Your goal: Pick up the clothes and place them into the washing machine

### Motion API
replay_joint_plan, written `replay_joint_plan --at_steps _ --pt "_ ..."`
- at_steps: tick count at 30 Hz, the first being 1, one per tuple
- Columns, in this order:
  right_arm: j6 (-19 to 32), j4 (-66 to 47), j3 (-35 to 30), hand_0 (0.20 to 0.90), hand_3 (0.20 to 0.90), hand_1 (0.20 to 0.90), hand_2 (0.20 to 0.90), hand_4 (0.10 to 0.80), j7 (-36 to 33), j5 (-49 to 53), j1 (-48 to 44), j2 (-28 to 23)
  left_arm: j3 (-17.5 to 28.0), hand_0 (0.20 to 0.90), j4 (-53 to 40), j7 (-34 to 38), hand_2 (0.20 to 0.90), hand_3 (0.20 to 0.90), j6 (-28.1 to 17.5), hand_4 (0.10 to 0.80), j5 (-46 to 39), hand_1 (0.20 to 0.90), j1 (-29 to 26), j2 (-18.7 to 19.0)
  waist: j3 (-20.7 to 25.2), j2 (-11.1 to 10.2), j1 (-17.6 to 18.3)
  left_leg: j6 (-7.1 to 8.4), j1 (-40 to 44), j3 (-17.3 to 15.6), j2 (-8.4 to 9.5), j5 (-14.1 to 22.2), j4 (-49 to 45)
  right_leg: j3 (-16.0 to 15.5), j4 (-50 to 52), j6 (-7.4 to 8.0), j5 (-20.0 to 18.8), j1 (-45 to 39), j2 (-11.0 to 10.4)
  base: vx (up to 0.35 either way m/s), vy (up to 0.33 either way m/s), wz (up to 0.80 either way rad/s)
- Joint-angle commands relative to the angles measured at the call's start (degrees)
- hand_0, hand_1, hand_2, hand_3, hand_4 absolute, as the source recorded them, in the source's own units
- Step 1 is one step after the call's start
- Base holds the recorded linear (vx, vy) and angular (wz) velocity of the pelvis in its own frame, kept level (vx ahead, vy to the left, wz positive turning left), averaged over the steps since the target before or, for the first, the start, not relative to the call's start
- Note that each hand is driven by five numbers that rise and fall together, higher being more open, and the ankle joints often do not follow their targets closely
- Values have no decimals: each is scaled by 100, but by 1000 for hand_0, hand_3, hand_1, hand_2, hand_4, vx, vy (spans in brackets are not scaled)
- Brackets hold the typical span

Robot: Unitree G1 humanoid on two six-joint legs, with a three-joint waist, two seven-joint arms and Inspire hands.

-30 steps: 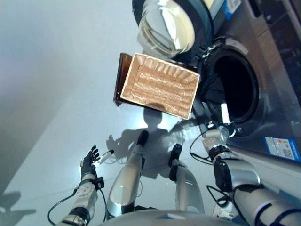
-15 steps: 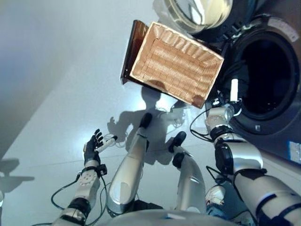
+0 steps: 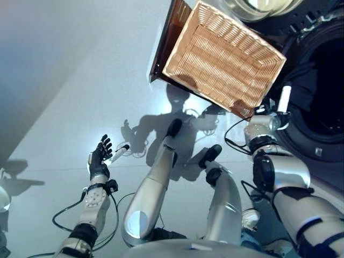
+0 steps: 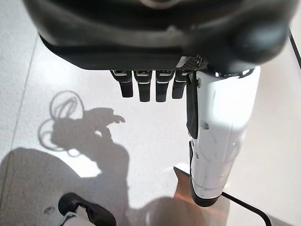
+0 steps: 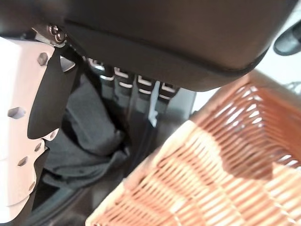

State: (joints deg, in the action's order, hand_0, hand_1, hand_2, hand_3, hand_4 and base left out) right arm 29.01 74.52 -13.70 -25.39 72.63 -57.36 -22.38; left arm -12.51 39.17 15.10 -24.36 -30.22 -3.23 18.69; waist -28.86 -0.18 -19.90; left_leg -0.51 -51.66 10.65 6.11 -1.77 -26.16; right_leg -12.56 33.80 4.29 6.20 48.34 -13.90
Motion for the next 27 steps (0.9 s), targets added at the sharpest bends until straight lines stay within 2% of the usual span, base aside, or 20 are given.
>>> replay_joint_plan --at_steps 1,7,14,15,16,17,18,19,27 --pt "567 -342 11 900 900 900 900 800 -183 -236 175 -1043 84 900 -277 225 900 900 -352 800 51 900 443 248 103 425 -94 153 -194 -104 -70 711 -562 15 23 249 169 -239 120 10 42 5" --pt "592 -393 57 900 900 900 900 800 -350 -439 108 -1306 172 900 -403 346 900 900 -393 800 100 900 495 294 164 432 -51 124 -551 -131 -13 874 -947 119 433 186 335 183 103 8 -2 2" --pt "672 -409 -4 900 900 900 900 800 -514 -435 72 -1504 280 900 -1155 578 900 900 -431 800 214 900 660 361 254 421 -40 107 -1057 -123 45 1021 -1359 160 957 154 536 724 41 15 -19 5" --pt "611 -379 -31 900 900 900 900 800 -518 -455 64 -1649 298 900 -1158 589 900 900 -420 800 256 900 692 389 271 405 -34 106 -1140 -93 61 1038 -1390 157 1012 150 568 795 21 24 -28 4" --pt "592 -348 -28 834 834 834 834 753 -503 -447 47 -1682 285 900 -1156 592 900 900 -418 800 259 900 682 384 293 410 -35 107 -1176 -89 72 1042 -1406 153 1034 151 581 829 10 43 -25 7" --pt "653 -355 -40 507 507 507 507 520 -536 -408 9 -1649 266 900 -1183 596 900 900 -424 800 280 900 704 382 300 393 -31 105 -1231 -86 60 1046 -1423 146 1081 145 604 867 4 23 6 10" --pt "655 -357 -38 249 249 249 249 335 -539 -409 9 -1648 270 900 -1203 601 900 900 -415 800 286 900 716 382 314 386 -31 106 -1252 -89 61 1049 -1432 149 1092 144 610 890 2 42 0 10" --pt "662 -358 -52 200 200 200 200 300 -548 -435 70 -1600 285 900 -1182 623 900 900 -402 800 255 900 713 360 305 369 -27 101 -1297 -98 57 1047 -1473 132 1110 140 611 930 -4 37 -15 6" --pt "677 -317 -43 200 200 200 200 300 -609 -564 168 -1634 343 900 -1110 699 900 900 -449 800 262 900 671 404 392 324 1 94 -1305 -85 61 978 -1285 80 1049 161 615 975 -49 12 -6 1"
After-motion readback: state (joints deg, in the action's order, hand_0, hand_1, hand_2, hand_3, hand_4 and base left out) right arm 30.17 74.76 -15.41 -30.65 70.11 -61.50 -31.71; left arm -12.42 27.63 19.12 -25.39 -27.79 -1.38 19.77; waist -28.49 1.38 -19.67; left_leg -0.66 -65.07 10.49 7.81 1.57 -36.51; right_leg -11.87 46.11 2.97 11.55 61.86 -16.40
